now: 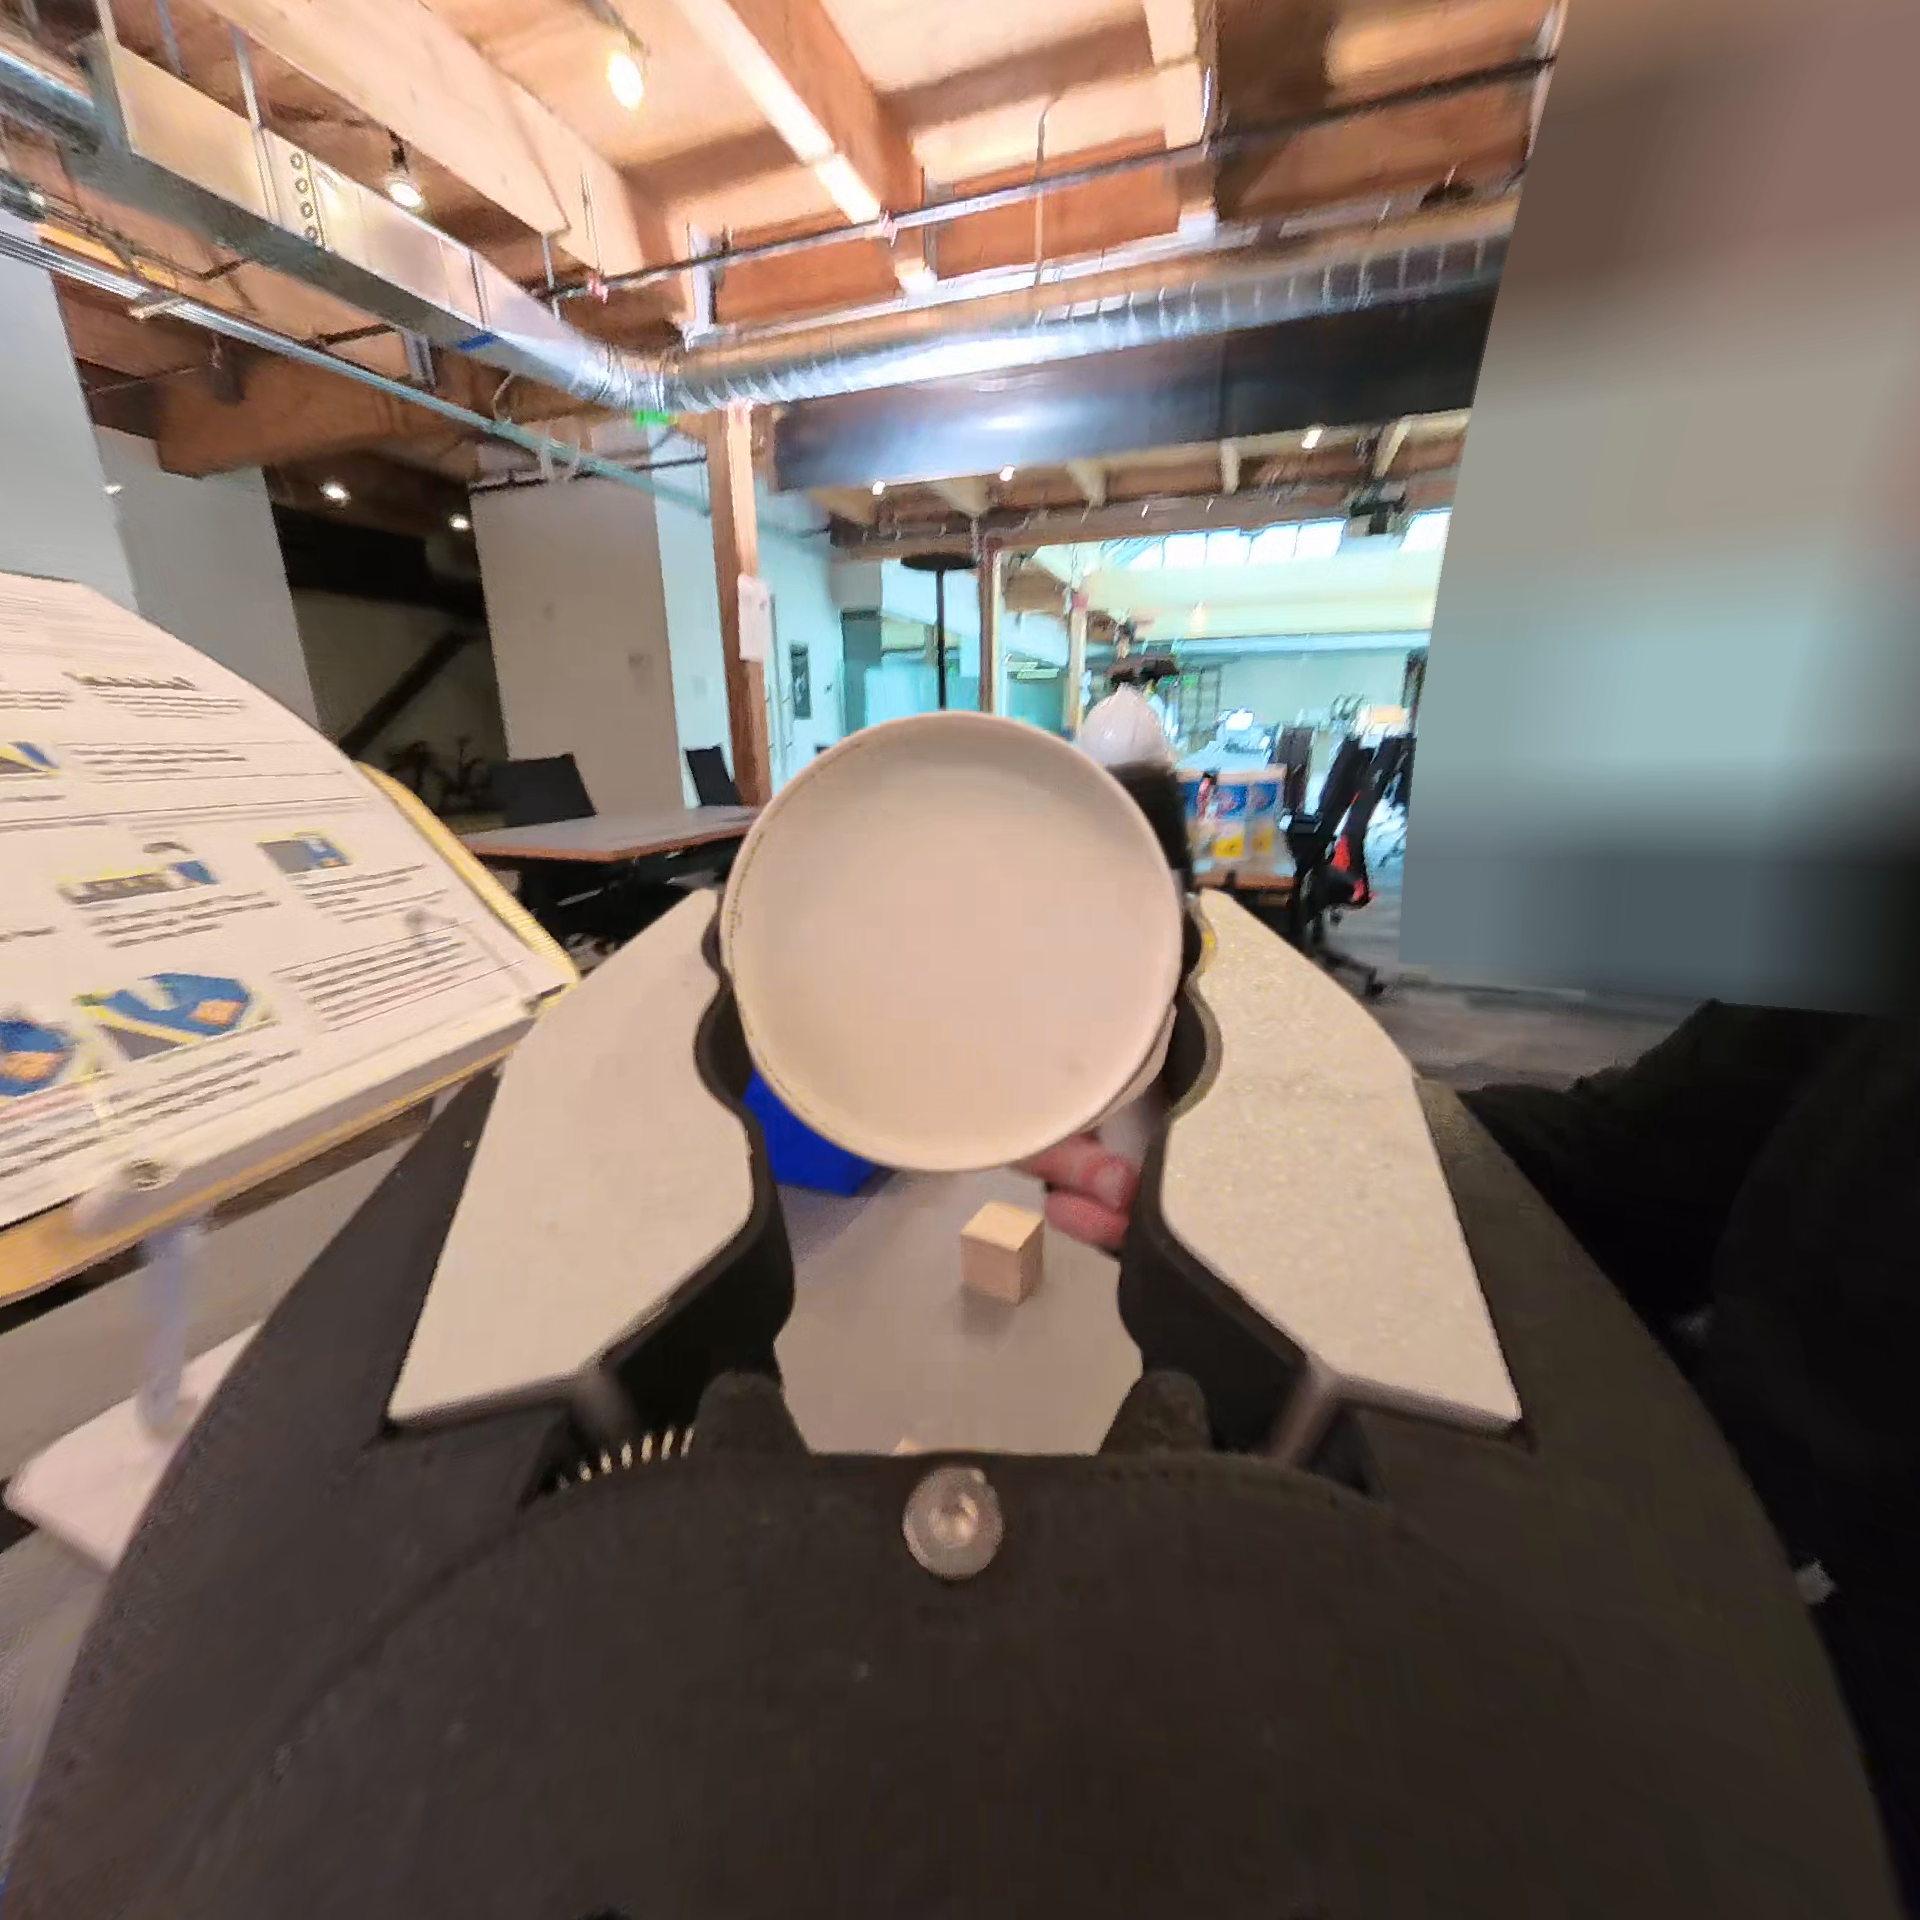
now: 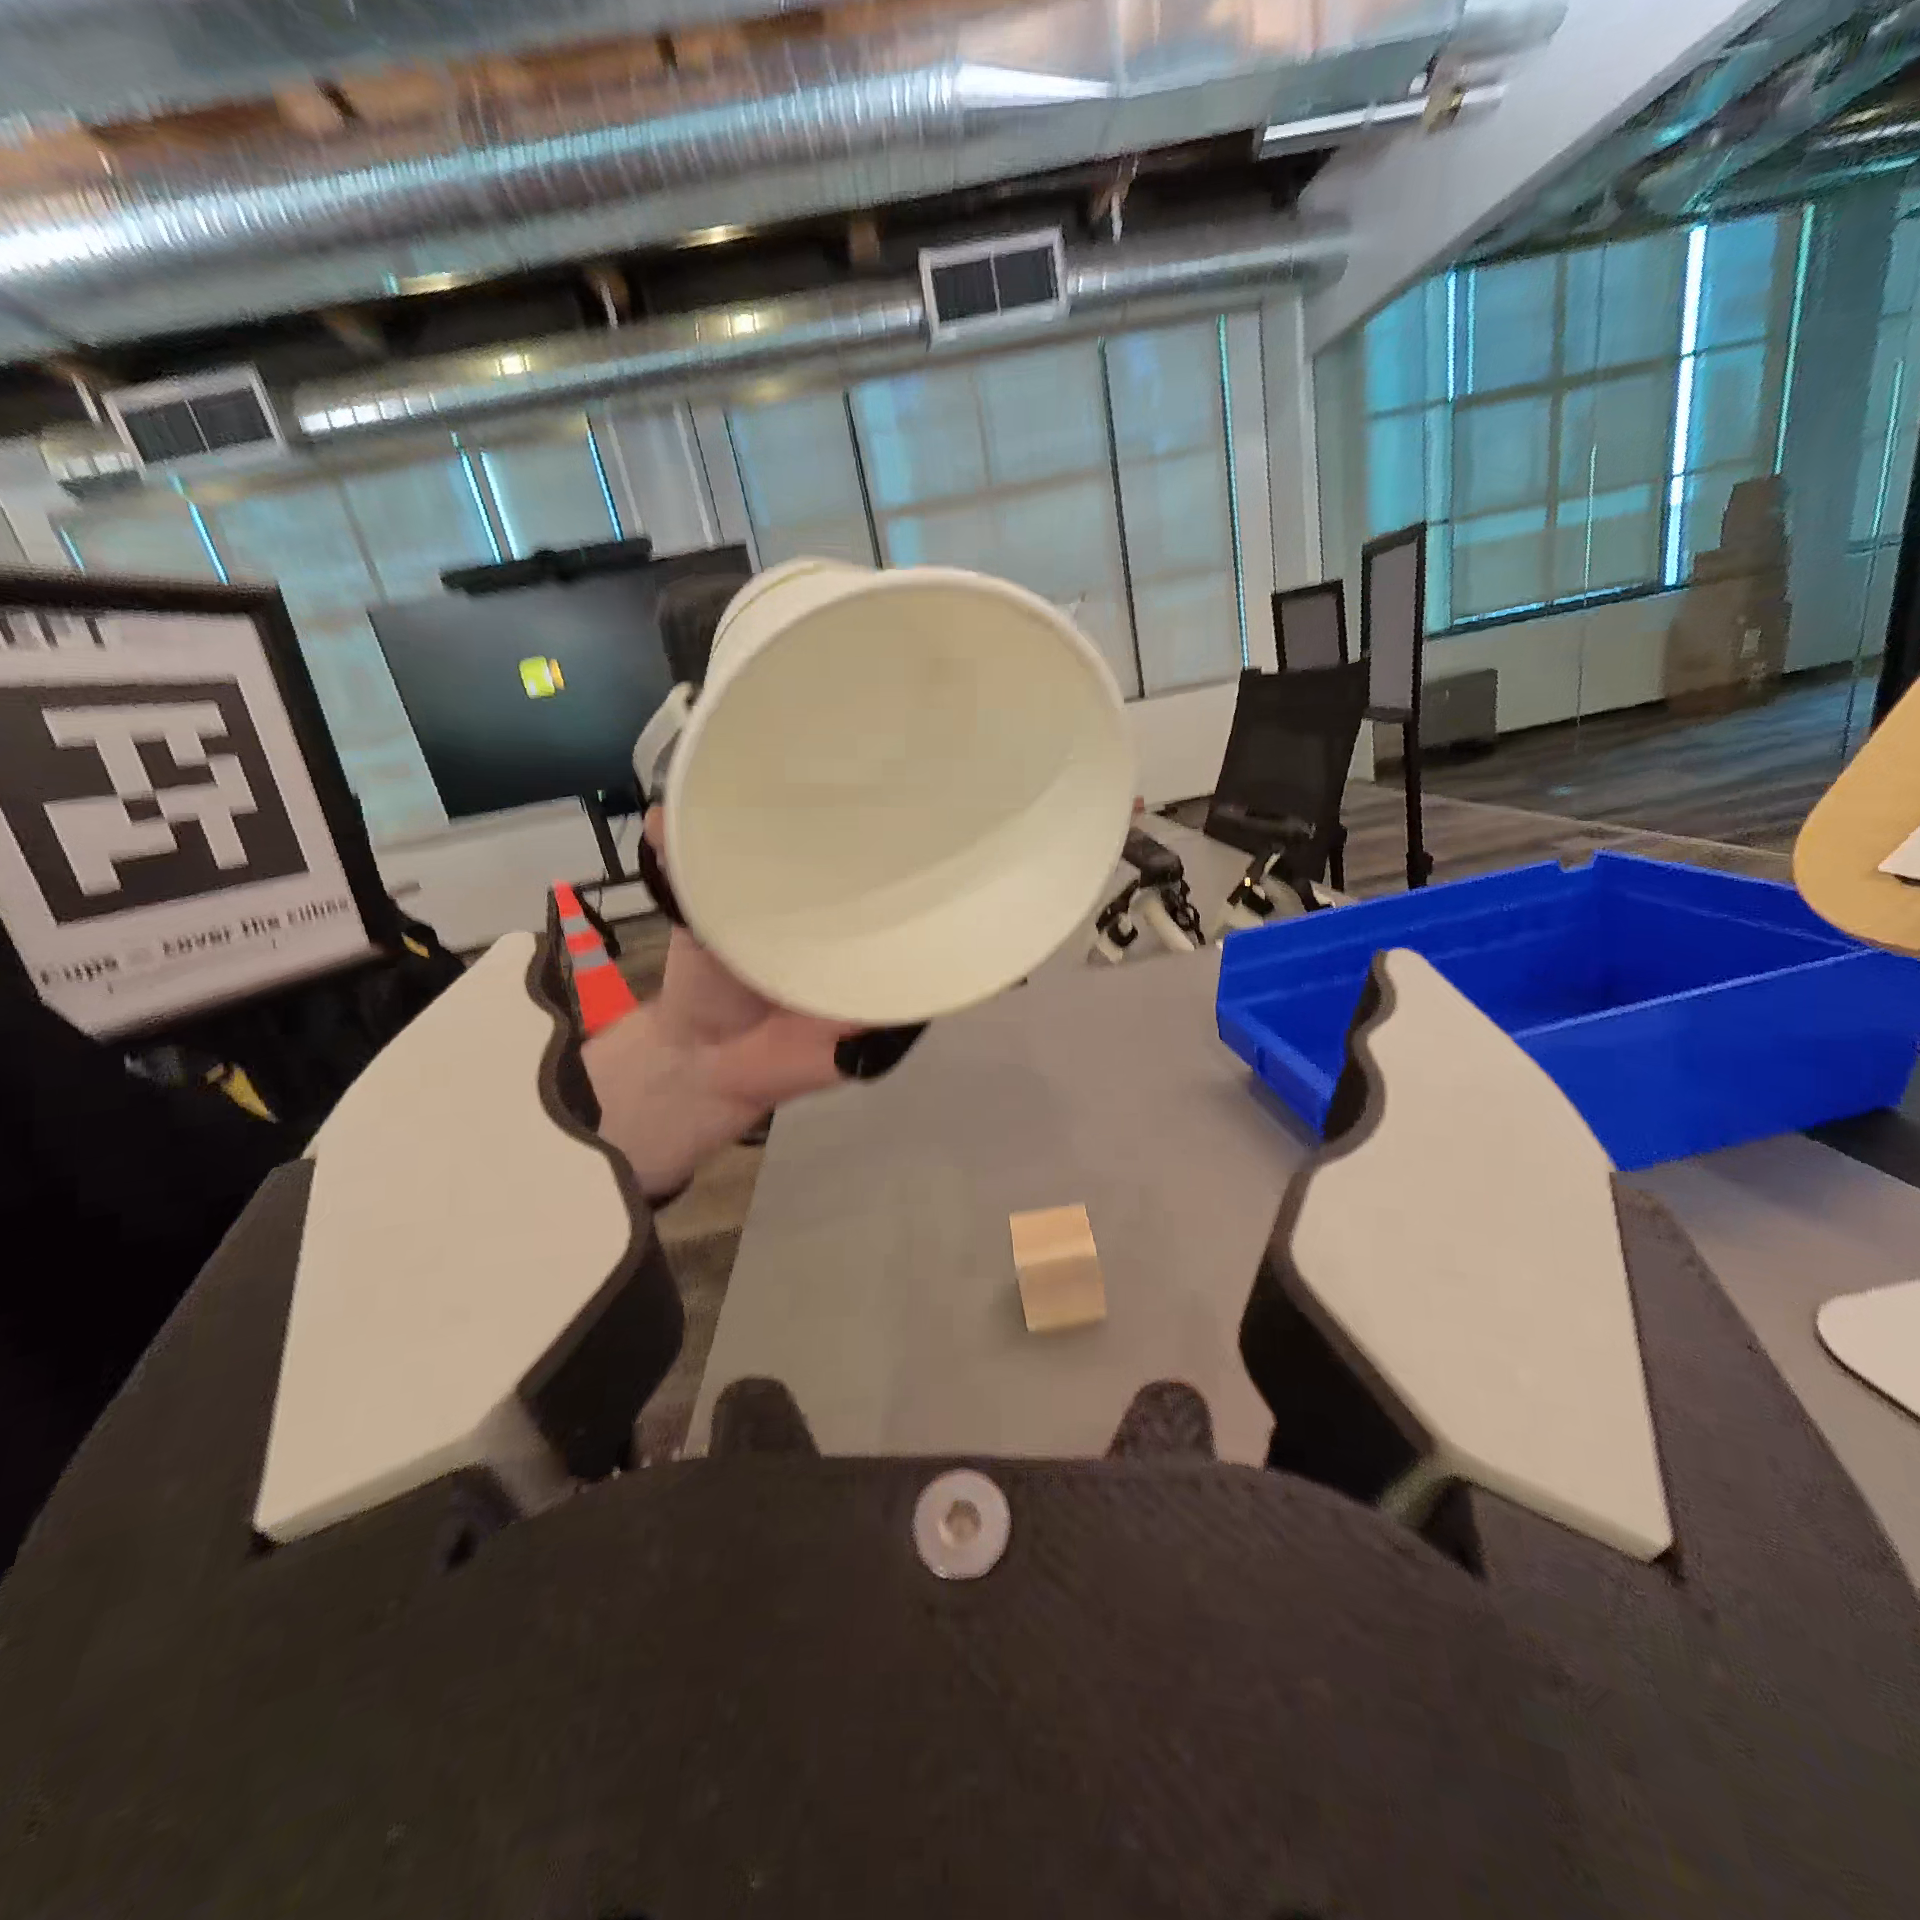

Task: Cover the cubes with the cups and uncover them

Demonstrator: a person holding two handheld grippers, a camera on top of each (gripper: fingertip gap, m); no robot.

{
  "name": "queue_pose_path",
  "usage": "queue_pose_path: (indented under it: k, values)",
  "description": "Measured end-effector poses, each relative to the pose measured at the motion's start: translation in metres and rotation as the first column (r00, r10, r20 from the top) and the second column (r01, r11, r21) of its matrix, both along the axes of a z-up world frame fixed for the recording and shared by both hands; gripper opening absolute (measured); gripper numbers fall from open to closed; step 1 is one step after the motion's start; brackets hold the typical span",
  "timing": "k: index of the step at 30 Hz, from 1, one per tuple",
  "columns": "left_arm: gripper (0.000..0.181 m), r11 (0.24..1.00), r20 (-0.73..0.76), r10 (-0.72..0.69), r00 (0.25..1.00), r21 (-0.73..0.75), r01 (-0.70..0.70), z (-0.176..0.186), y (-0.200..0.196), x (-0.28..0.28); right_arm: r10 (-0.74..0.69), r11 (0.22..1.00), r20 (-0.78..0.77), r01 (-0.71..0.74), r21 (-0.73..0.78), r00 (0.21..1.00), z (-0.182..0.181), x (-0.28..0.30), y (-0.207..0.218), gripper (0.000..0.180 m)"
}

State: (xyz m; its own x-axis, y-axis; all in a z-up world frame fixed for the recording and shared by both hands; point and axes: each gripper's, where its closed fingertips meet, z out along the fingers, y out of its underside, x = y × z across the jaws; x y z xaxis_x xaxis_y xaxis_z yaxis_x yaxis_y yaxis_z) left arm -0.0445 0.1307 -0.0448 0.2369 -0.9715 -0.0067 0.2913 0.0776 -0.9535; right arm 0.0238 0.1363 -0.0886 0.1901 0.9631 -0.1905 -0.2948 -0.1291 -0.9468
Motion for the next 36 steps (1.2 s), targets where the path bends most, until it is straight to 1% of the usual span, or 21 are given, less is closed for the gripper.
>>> queue_pose_path:
  k: [3, 6, 8, 12, 14, 16, 18, 20, 23, 29, 31, 36]
  values:
    - [0.079, 0.998, 0.117, -0.031, 0.993, -0.045, 0.036, -0.001, -0.001, 0.011, 0.022, 0.999, -0.08, -0.025, -0.032, 0.997, 0.005, -0.008, 0.006, 0.145]
    - [0.079, 0.99, 0.209, -0.061, 0.976, -0.109, 0.085, -0.003, 0.001, 0.016, 0.04, 0.999, -0.163, -0.042, -0.008, 0.986, 0.008, -0.016, 0.003, 0.147]
    - [0.079, 0.98, 0.278, -0.088, 0.957, -0.15, 0.134, -0.004, 0.002, 0.017, 0.024, 0.999, -0.214, -0.017, 0.035, 0.976, 0.01, -0.02, 0.0, 0.147]
    - [0.079, 0.957, 0.348, -0.124, 0.929, -0.203, 0.204, -0.007, 0.0, 0.024, -0.015, 0.995, -0.279, 0.042, 0.092, 0.96, 0.016, -0.025, 0.0, 0.147]
    - [0.079, 0.948, 0.376, -0.138, 0.916, -0.219, 0.233, -0.009, -0.003, 0.029, -0.001, 0.992, -0.313, 0.041, 0.121, 0.95, 0.022, -0.026, -0.003, 0.14]
    - [0.079, 0.935, 0.405, -0.153, 0.901, -0.236, 0.265, -0.01, -0.005, 0.032, 0.017, 0.983, -0.374, 0.053, 0.176, 0.927, 0.033, -0.02, -0.011, 0.121]
    - [0.079, 0.92, 0.432, -0.159, 0.888, -0.261, 0.292, -0.012, -0.005, 0.035, 0.015, 0.972, -0.396, 0.08, 0.223, 0.918, 0.041, -0.016, -0.017, 0.103]
    - [0.08, 0.907, 0.459, -0.175, 0.871, -0.27, 0.324, -0.014, -0.007, 0.038, 0.015, 0.97, -0.414, 0.087, 0.227, 0.91, 0.046, -0.013, -0.018, 0.101]
    - [0.079, 0.902, 0.467, -0.18, 0.866, -0.272, 0.335, -0.014, -0.008, 0.041, 0.024, 0.968, -0.408, 0.082, 0.239, 0.913, 0.049, -0.01, -0.018, 0.095]
    - [0.08, 0.887, 0.45, -0.209, 0.868, -0.287, 0.362, -0.019, -0.009, 0.047, 0.027, 0.965, -0.379, 0.075, 0.252, 0.925, 0.053, -0.005, -0.017, 0.092]
    - [0.077, 0.903, 0.43, -0.198, 0.881, -0.27, 0.334, -0.02, -0.008, 0.045, 0.02, 0.961, -0.367, 0.084, 0.265, 0.93, 0.057, 0.0, -0.017, 0.092]
    - [0.059, 0.957, 0.332, -0.129, 0.934, -0.207, 0.206, -0.014, -0.004, 0.027, -0.055, 0.947, -0.329, 0.154, 0.282, 0.943, 0.075, 0.039, -0.015, 0.092]
